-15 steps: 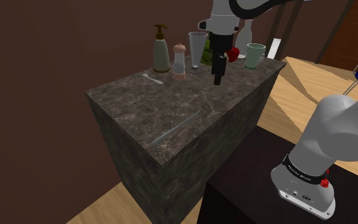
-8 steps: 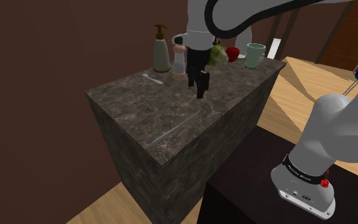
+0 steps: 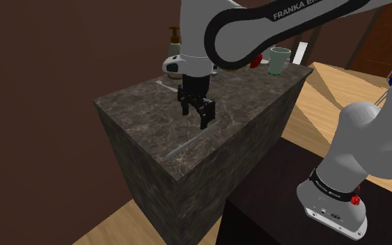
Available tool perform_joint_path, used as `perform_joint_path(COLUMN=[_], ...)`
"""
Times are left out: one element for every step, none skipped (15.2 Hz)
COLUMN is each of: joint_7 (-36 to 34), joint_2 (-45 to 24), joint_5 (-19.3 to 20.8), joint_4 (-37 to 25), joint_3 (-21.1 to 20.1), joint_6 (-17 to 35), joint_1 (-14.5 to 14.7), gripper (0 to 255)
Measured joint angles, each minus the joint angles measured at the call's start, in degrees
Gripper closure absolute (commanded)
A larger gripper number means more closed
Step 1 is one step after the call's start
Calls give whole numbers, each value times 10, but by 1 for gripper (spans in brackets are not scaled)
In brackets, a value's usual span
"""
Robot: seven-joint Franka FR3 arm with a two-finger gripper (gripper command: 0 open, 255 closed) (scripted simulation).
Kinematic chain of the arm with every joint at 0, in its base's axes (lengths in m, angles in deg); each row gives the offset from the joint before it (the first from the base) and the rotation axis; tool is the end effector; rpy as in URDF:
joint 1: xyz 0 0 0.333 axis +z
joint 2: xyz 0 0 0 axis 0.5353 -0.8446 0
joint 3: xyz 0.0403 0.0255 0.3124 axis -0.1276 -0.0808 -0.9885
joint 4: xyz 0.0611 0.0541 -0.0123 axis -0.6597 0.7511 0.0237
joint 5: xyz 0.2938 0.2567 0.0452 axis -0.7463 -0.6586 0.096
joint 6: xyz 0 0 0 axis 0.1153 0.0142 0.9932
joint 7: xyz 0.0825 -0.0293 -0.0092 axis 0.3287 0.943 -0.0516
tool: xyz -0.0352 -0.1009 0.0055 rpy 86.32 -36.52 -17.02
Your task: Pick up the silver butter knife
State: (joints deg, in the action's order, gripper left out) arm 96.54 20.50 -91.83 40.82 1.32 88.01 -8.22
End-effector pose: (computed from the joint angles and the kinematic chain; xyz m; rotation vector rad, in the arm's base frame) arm 0.4116 0.2631 0.4597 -2.3133 -2.0756 -0.0482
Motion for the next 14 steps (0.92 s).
perform_joint_path(joint_7=[16,26,32,34,35,36,38,37,36,37,37,37,37,37], joint_2=[-4,-8,-12,-14,-17,-20,-23,-25,-30,-32,-34,-35,-36,-36], joint_5=[-2,-3,-3,-3,-3,-3,-3,-3,-3,-3,-3,-3,-3,-3], joint_4=[2,1,5,9,14,17,22,27,34,38,38,39,39,39], joint_3=[-6,-9,-11,-12,-13,-13,-13,-14,-15,-15,-15,-15,-15,-15], joint_6=[8,12,20,28,36,41,49,56,68,73,76,78,79,80], joint_1=[8,13,16,17,18,18,18,19,19,19,19,19,19,19], gripper=[0,0,0,0,0,0,0,0,0,0,255,255,255,255])
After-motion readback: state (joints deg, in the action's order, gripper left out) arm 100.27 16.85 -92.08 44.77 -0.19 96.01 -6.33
